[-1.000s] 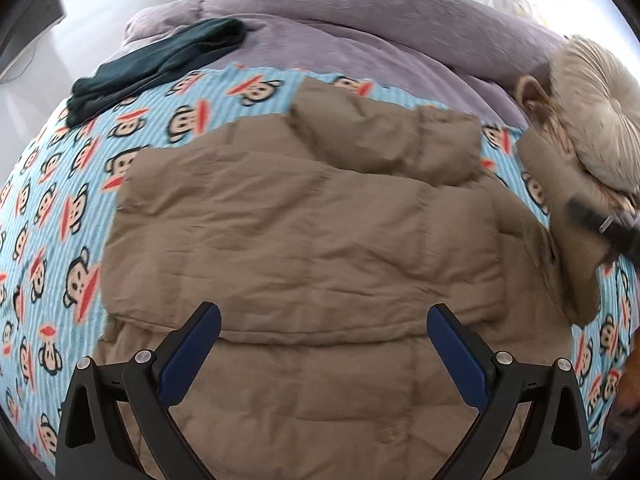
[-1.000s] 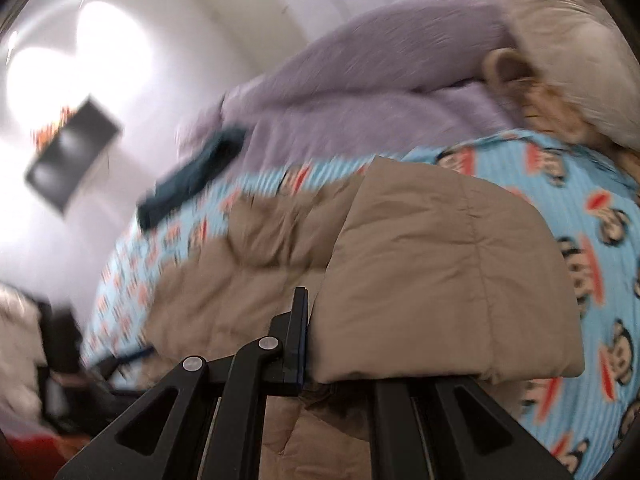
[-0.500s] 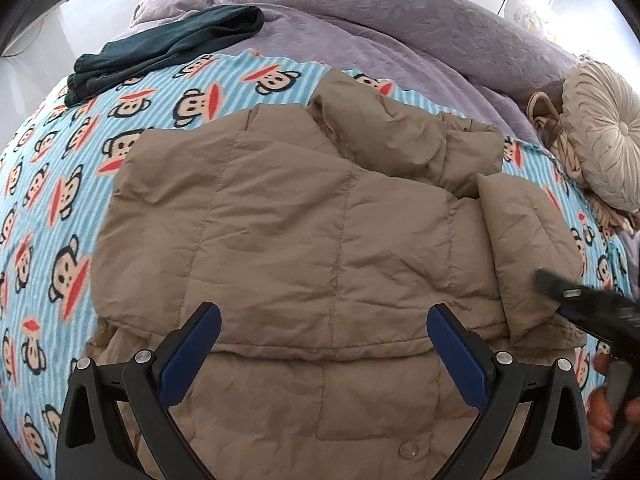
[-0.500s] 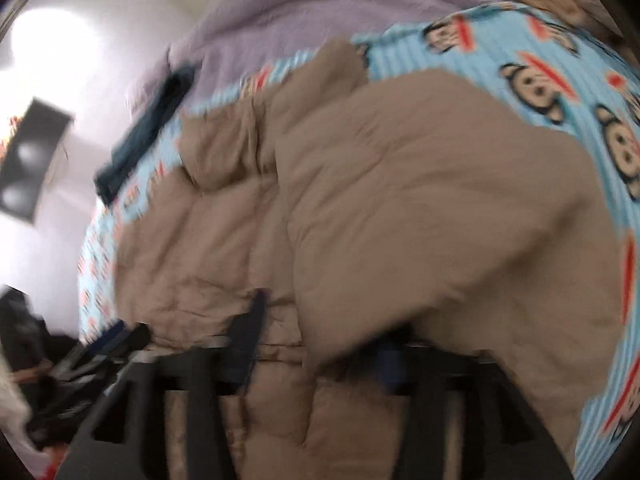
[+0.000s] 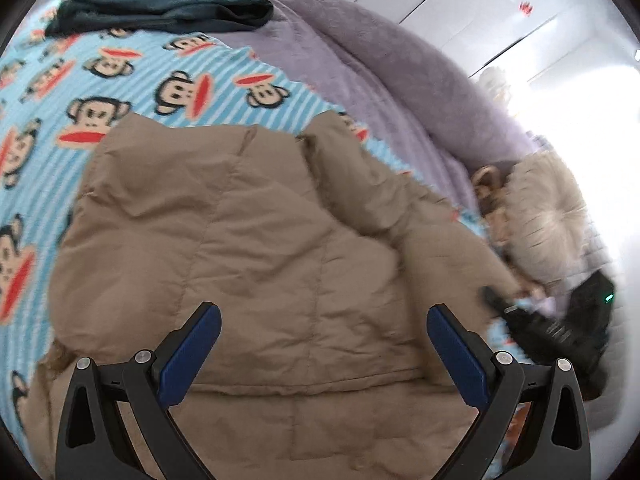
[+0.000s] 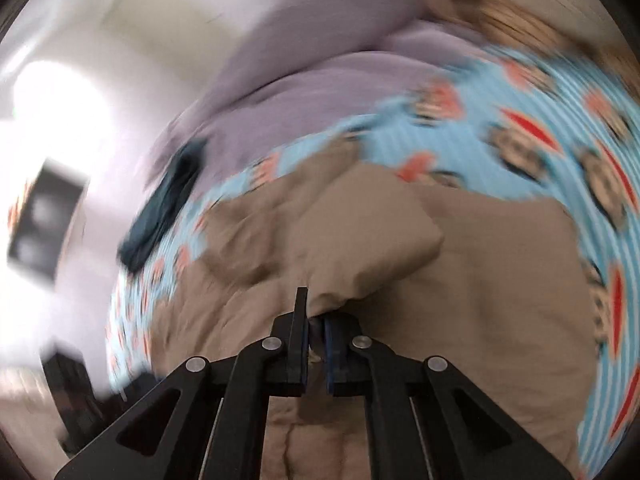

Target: Fold large clothes

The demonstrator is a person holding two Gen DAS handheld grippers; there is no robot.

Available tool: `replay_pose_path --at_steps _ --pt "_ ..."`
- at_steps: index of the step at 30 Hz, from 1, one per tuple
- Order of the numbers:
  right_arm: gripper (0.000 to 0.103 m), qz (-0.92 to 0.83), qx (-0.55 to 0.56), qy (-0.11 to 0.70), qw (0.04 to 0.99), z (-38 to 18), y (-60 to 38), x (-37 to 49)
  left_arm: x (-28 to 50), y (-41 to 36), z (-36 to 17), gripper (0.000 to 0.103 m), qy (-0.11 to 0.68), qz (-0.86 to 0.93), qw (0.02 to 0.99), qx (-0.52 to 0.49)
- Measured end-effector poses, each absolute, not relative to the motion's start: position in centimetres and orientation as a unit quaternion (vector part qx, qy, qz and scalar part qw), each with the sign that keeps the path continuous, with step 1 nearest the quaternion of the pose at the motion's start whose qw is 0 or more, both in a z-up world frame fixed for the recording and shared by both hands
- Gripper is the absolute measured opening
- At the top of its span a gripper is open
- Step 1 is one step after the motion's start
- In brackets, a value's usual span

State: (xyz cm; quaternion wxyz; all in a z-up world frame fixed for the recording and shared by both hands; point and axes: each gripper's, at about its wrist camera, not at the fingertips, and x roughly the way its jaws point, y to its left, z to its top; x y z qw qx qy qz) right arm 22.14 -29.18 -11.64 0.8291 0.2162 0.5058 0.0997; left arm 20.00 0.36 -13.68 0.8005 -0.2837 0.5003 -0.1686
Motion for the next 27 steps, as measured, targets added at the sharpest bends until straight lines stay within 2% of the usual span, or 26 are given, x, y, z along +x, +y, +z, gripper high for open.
replay_pose_path --at_steps 3,4,6,7,11,15,20,22,23,24,27 --pt "0.012 0.157 0.136 0.529 0.823 -11.8 -23.8 21.8 20.6 0.5 -14.2 0.103 0.502 -0.207 0.775 -0.323" --pt "0.019 0.165 0.115 0.540 0.817 -12.1 -22.6 21.6 20.8 0.3 -14.5 0.103 0.505 -0.213 0.769 -0.330" --pt "0.063 0.175 0.076 0.573 0.797 -13.4 -20.3 20.9 20.9 -0.1 -15.0 0.103 0.511 -0.225 0.758 -0.338" --pt "0.068 0.174 0.073 0.579 0.793 -13.6 -20.0 20.7 21.1 -0.4 -15.3 0.103 0.515 -0.229 0.752 -0.341" --pt "0.068 0.159 0.111 0.599 0.777 -14.2 -23.3 18.2 21.3 -1.3 -16.2 0.103 0.522 -0.242 0.742 -0.346" --pt "0.068 0.089 0.197 0.618 0.756 -15.3 -31.6 15.0 22.2 -2.0 -17.0 0.103 0.529 -0.241 0.734 -0.350" --pt "0.068 0.005 0.333 0.581 0.743 -16.1 -41.4 12.2 23.3 -3.4 -17.4 0.103 0.538 -0.234 0.739 -0.330" --pt "0.067 -0.016 0.376 0.560 0.738 -16.5 -43.5 12.3 23.8 -4.7 -17.0 0.076 0.546 -0.225 0.751 -0.294" --pt "0.046 -0.026 0.395 0.554 0.732 -16.9 -44.4 12.5 24.0 -5.2 -17.0 0.034 0.554 -0.223 0.753 -0.278" --pt "0.008 -0.031 0.406 0.552 0.728 -17.2 -44.9 12.7 24.2 -5.8 -17.0 0.010 0.567 -0.221 0.751 -0.257" --pt "0.006 -0.041 0.403 0.551 0.730 -17.2 -45.4 13.6 22.9 -5.1 -16.0 0.010 0.546 -0.225 0.771 -0.238"
